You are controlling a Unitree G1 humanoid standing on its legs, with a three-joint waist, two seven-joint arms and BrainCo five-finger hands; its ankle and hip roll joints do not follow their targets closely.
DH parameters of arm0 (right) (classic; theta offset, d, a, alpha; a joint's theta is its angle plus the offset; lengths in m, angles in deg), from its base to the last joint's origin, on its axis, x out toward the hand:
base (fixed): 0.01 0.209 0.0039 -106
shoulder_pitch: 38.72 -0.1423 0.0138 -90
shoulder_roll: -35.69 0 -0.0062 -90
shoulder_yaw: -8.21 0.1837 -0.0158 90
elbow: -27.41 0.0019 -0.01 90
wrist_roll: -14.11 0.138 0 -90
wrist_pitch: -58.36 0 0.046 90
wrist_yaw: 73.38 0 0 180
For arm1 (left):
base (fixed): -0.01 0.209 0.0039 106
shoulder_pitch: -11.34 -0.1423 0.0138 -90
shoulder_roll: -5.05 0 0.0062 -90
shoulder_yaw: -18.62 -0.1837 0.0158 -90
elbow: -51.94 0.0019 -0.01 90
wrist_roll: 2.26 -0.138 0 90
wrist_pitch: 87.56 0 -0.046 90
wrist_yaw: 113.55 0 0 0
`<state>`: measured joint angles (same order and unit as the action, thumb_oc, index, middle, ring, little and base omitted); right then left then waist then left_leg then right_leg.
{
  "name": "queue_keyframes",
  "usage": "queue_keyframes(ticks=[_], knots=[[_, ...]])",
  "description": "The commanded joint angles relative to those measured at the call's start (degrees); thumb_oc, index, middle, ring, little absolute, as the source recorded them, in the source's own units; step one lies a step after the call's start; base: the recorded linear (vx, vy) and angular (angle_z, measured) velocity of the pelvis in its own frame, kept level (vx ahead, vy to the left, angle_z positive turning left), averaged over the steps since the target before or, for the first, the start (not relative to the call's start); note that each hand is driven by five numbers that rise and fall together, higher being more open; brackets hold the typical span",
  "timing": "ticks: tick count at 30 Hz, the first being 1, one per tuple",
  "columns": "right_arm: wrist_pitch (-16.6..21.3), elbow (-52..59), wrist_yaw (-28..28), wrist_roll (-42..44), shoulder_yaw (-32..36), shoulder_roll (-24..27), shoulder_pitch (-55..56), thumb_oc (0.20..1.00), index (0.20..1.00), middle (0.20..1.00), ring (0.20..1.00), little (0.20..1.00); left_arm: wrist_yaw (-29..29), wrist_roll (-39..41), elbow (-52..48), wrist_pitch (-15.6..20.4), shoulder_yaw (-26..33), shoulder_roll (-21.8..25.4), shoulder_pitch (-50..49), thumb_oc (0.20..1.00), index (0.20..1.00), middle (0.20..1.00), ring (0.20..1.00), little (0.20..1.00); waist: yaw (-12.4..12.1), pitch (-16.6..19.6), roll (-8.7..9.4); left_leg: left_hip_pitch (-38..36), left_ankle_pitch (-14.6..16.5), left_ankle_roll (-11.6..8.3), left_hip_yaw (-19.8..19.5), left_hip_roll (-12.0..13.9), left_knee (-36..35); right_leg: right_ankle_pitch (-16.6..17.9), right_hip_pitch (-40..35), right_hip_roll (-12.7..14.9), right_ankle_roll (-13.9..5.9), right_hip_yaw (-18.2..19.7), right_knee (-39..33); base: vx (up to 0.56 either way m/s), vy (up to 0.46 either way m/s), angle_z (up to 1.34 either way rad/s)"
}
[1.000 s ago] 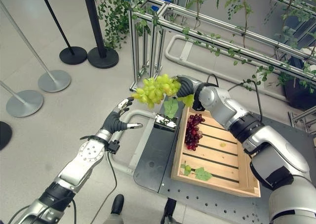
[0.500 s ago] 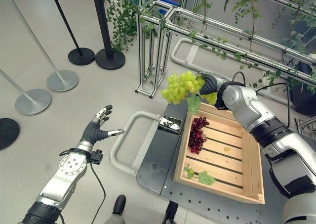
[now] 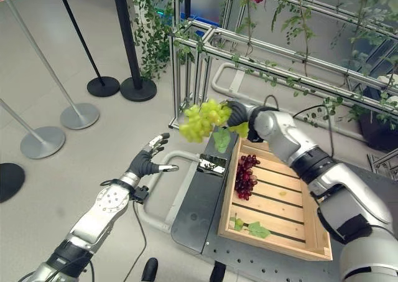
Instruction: Pick up the fruits from the basket on one side to the basket on the other side
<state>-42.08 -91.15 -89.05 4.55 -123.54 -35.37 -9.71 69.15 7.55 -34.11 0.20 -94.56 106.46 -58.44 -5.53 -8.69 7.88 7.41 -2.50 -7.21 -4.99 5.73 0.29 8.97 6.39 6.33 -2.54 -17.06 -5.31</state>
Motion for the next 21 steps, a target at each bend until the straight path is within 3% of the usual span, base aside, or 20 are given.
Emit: queue_keyframes(ticks=[1,10,21], knots=[[0.93,-1.0,2.8,-1.02,-0.58,0.15,-6.59,0.2,0.2,0.2,0.2,0.2,1.24,0.16,0.38,2.13,-0.8,0.81,4.18,1.0,1.0,1.0,1.0,1.0,-0.26,2.76,1.46,2.36,1.05,1.94,0.63,-1.19,-1.07,-11.84,-6.16,6.01,-6.94,-3.72,6.95,0.0,0.0,0.0],[1.17,-3.33,4.75,-1.28,2.15,-6.33,-2.37,0.2,0.2,0.2,0.2,0.2,2.52,-4.15,2.46,2.06,-2.12,-0.66,4.34,1.0,1.0,1.0,1.0,1.0,-0.32,2.44,0.72,2.16,0.99,2.16,0.53,-1.35,-1.18,-11.96,-6.26,6.02,-6.81,-3.76,7.15,0.0,0.0,0.0],[1.37,-3.11,7.08,-2.11,6.09,-6.18,2.57,0.2,0.2,0.2,0.2,0.2,4.85,-8.67,-0.65,2.37,0.85,-0.6,-0.38,1.0,1.0,1.0,1.0,1.0,-0.91,2.1,0.16,2.3,0.99,2.36,0.09,-1.81,-1.34,-12.26,-6.57,6.43,-6.92,-4.44,7.59,0.0,0.0,0.0]])
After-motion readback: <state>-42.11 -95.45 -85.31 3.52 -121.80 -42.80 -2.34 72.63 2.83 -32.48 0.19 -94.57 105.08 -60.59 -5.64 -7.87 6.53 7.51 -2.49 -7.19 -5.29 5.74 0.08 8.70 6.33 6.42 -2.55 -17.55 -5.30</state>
